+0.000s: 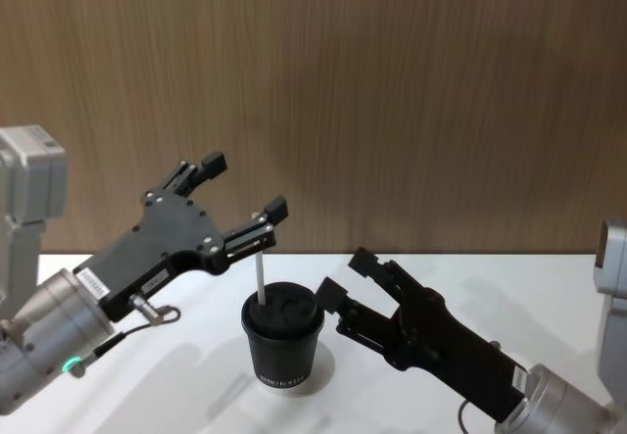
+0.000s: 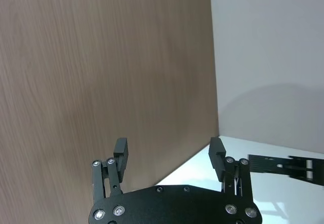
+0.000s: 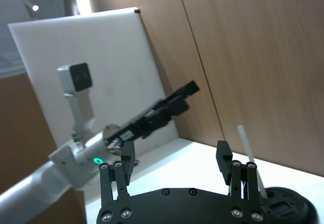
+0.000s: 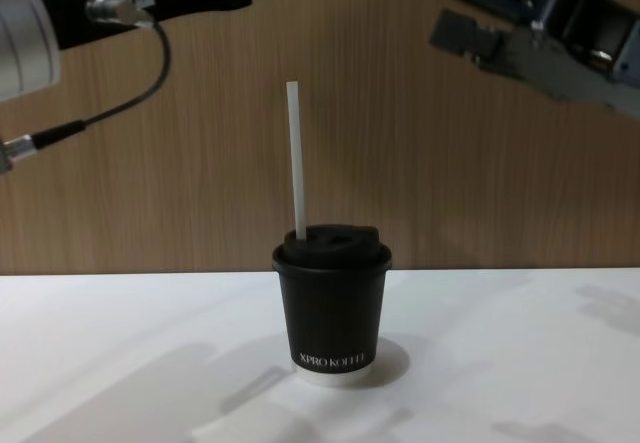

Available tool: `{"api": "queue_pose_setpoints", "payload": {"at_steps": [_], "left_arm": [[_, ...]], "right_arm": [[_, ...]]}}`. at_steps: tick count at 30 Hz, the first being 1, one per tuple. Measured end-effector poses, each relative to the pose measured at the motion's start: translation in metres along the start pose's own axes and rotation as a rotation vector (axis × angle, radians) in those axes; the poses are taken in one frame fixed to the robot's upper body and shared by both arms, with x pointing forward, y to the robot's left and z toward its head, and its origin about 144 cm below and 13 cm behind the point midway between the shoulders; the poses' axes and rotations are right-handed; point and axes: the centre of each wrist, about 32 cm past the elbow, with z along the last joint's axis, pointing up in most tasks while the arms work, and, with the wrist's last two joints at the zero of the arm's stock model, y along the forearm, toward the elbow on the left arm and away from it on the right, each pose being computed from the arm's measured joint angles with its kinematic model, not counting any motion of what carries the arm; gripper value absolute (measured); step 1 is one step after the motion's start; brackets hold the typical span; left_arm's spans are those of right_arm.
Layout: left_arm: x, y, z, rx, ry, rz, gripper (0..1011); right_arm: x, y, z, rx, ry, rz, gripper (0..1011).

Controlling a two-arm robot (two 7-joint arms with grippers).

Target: Pick up the straw with one hand, pass it to the other hand, and insert it into the cup.

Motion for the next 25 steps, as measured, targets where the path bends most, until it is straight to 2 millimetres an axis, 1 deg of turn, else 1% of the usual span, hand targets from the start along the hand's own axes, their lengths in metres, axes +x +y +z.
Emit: {"api": "queue_pose_setpoints", "payload": {"at_steps": [10, 25], "left_arm": [[-0.005, 0.019, 0.009, 0.04, 0.024, -0.019, 1000], [-0.01, 0.031, 0.011, 0.103, 0.075, -0.063, 1000]], "right_arm": [[0.008, -0.014, -0.006, -0.026, -0.055, -0.076, 1001], [0.018, -0.027, -0.012, -0.044, -0.093, -0.143, 1001]]}}
